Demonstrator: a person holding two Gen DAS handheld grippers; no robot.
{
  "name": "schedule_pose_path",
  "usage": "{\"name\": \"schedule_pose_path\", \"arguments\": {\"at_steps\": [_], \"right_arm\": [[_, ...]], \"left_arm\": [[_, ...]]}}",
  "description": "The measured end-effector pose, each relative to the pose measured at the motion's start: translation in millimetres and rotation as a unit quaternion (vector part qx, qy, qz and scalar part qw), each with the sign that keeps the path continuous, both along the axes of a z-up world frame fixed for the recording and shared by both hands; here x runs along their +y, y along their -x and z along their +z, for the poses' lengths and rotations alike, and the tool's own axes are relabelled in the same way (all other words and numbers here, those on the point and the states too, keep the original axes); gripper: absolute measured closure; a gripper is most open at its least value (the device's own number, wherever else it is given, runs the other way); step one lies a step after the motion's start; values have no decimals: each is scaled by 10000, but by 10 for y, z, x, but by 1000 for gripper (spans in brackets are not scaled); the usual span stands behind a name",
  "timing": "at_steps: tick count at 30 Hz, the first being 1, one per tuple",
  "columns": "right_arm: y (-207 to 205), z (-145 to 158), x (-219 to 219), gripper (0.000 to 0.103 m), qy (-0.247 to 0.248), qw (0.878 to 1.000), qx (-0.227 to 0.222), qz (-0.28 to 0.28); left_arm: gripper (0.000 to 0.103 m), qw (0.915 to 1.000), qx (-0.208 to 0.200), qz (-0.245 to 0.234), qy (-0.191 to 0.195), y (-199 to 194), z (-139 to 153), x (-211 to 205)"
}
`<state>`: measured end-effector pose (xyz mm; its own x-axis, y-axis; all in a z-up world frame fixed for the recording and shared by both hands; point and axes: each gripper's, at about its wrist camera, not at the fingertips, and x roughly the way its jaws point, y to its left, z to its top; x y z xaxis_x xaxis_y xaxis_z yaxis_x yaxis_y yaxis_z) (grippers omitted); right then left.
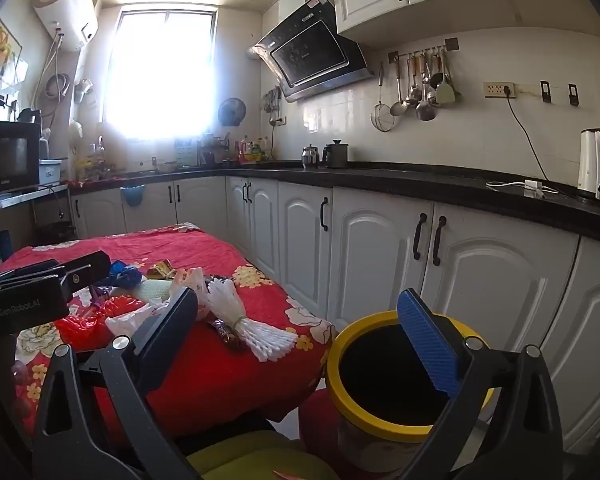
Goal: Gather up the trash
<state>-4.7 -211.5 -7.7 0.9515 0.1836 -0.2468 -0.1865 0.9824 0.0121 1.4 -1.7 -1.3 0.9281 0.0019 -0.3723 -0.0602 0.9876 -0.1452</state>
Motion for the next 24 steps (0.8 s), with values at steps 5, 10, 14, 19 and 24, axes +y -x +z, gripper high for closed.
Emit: {"name": "schedule_pose_path", "arguments": {"at_steps": [5,10,14,19,24], "right_arm": [[-1,2,-6,6,-4,10000,-16,31],[10,24,21,6,35,10000,-52,23],[13,36,28,6,45,10000,-61,29],[35,57,-2,6,5,9999,-120,1],[38,63,-5,6,-1,9999,-118,3]], "left_arm": [[11,9999,-25,-53,100,47,45,73],[11,9999,-74,-50,66,63,76,53],[11,9999,-92,-60,53,67,81,57],[11,9999,-123,-56,35,81,96,46],[11,9999,-133,-57,35,87,96,47]]}}
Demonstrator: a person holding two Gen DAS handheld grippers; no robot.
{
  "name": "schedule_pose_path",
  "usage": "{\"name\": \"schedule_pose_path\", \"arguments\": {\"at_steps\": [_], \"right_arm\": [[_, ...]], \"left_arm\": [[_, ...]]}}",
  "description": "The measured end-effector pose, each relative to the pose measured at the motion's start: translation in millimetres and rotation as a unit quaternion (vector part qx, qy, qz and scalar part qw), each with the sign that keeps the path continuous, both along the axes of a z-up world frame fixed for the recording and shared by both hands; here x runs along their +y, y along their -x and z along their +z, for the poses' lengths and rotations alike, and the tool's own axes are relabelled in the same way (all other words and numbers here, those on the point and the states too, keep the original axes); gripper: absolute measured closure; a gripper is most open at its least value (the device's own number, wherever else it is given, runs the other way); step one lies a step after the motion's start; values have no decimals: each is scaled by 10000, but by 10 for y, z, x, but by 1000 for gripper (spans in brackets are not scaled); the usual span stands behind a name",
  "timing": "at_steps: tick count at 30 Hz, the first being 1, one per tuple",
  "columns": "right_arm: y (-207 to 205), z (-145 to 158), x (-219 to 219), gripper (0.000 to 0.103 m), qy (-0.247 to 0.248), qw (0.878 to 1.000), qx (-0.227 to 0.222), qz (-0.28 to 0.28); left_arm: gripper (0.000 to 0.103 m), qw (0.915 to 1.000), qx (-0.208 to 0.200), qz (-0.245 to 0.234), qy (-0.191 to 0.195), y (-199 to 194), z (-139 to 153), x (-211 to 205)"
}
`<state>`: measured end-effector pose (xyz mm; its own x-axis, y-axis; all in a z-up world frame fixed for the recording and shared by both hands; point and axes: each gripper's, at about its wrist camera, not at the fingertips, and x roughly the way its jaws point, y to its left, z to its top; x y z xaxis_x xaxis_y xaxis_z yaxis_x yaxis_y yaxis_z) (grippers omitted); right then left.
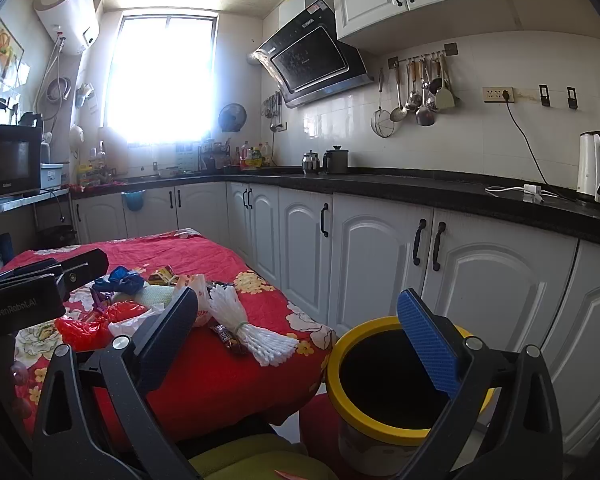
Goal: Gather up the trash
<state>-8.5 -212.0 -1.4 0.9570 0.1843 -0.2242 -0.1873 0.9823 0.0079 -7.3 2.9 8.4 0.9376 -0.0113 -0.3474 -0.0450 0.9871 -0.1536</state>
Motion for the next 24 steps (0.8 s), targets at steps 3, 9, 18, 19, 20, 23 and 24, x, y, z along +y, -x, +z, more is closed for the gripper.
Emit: {"name": "schedule_pose_path", "arguments": {"at_steps": [3,9,18,19,20,23,24], "right_arm": [[-1,0,-1,6,0,10000,2,2],[-2,-6,-8,6,1,10000,0,1],[2,-1,-17,6,-14,10000,6,2],[4,3,-17,6,-15,10000,3,3],[-1,-2,-17,6,-16,10000,6,7],[1,5,-19,6,-16,10000,11,4],[1,3,-17,6,-17,10000,12,3]], "left_arm": [[11,10000,-2,4,-3,0,-3,-5],[11,10000,0,2,-6,-4,-1,-14],[11,10000,-5,7,-10,-1,-5,-18],[11,10000,-10,5,-5,0,-3,-17],[11,10000,-8,5,-8,-1,-8,-17],[11,10000,-12,6,-2,1,-8,-17],[11,10000,-11,9,-8,1,-8,-20]]}}
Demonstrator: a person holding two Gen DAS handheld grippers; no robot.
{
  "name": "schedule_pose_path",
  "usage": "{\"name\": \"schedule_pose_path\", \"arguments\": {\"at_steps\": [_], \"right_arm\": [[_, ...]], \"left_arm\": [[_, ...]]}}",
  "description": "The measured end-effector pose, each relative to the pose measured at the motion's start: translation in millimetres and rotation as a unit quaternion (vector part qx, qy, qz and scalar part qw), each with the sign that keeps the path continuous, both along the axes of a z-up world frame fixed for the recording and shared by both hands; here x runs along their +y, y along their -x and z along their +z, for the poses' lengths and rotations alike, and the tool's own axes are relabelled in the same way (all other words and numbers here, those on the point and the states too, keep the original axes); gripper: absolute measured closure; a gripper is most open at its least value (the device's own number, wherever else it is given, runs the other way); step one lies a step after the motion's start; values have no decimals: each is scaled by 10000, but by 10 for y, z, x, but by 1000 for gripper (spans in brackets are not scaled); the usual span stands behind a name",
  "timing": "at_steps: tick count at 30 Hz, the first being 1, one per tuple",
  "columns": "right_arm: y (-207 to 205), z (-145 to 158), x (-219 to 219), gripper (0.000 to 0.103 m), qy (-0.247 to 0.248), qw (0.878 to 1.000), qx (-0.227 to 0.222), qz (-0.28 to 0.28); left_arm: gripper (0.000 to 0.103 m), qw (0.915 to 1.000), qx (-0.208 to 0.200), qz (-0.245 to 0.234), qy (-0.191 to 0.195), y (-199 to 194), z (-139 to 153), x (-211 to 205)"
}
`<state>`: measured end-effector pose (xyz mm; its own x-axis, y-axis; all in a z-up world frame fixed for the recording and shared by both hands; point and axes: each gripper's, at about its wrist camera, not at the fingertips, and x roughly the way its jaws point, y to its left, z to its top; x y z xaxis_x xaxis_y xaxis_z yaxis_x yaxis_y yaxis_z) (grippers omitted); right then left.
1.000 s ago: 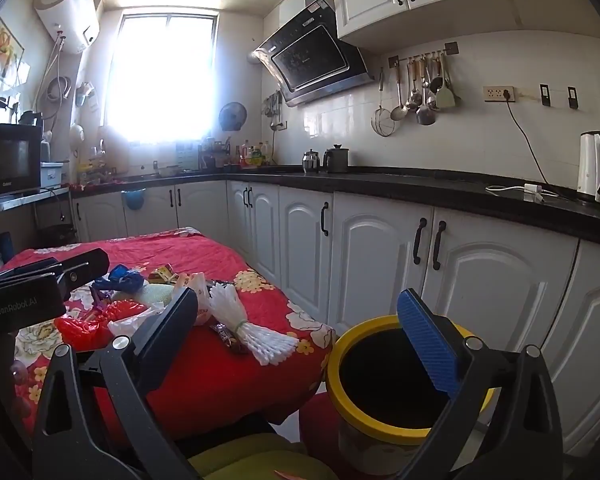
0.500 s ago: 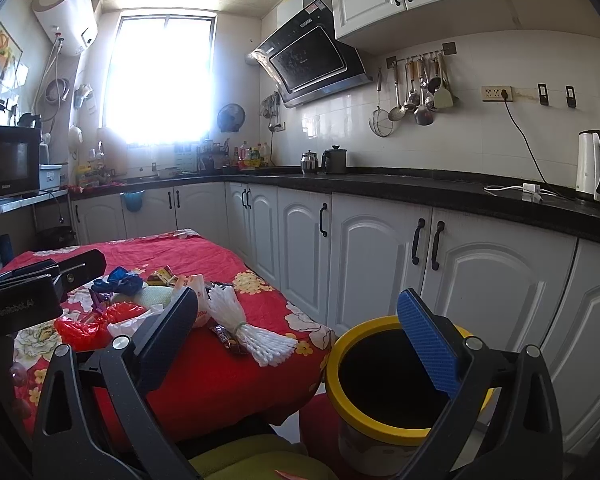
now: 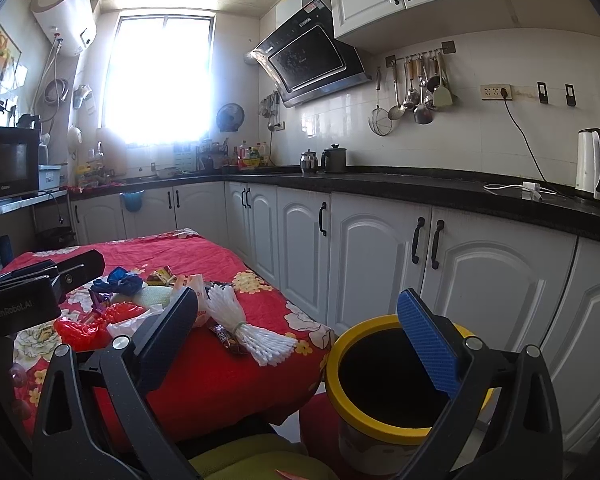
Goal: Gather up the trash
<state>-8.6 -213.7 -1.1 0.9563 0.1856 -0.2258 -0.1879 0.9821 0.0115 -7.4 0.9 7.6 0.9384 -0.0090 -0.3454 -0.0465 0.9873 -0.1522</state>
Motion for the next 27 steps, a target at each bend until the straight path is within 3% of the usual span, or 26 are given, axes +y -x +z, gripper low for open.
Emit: {"name": "schedule_pose_path", "arguments": {"at_steps": [27], "right_arm": [[-35,35,-18,6,5,10000,-10,84]], "left_arm": [[11,10000,12,67,33,6,-37,127]]}}
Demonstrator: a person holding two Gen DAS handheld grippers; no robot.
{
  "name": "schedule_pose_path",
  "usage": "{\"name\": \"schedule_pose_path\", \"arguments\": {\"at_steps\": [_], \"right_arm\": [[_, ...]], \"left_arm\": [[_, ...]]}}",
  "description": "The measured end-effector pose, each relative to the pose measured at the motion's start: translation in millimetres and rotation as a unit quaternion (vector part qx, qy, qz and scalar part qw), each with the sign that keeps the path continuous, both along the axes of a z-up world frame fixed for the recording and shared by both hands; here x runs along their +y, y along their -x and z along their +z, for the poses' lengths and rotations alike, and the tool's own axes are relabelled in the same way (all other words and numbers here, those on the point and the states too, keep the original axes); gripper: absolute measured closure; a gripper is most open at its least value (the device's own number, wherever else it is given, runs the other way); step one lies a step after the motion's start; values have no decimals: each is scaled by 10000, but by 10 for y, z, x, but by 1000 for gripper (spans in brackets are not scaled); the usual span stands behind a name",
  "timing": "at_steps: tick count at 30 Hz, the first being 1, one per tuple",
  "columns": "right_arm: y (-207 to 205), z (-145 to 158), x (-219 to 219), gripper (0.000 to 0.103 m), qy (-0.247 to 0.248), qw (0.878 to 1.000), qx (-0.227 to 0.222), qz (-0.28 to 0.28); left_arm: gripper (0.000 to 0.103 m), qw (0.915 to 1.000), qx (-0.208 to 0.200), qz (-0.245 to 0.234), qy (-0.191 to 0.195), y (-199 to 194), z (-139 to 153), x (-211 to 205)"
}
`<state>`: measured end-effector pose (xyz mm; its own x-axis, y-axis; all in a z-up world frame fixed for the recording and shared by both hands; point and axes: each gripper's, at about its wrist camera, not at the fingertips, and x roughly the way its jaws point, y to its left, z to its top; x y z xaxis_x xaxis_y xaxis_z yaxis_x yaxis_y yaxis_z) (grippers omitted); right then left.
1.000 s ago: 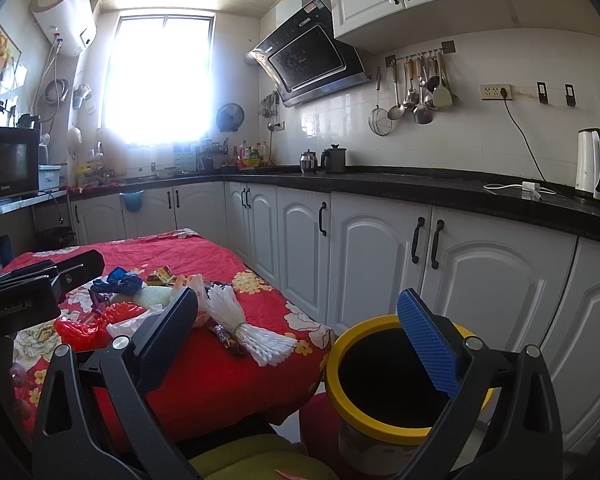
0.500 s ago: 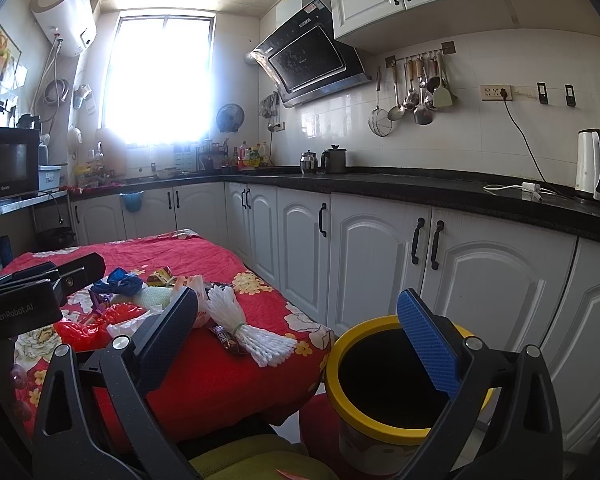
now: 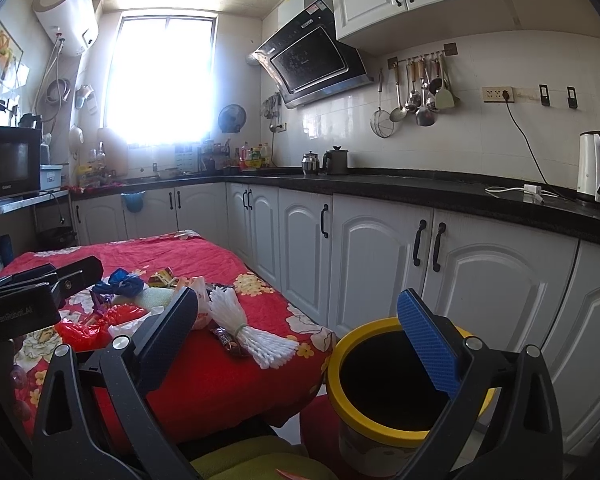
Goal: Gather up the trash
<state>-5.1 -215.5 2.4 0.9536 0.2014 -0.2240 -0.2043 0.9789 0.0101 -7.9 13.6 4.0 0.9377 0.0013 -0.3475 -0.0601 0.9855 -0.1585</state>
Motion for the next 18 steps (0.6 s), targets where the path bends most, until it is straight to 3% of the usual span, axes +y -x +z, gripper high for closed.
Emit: {"name": "schedule_pose_path", "arguments": {"at_steps": [18], "right_arm": [[-231,29,605,6,331,9922,323,1154]], "left_arm": [[11,9963,192,825,130,-61,11,745]]}}
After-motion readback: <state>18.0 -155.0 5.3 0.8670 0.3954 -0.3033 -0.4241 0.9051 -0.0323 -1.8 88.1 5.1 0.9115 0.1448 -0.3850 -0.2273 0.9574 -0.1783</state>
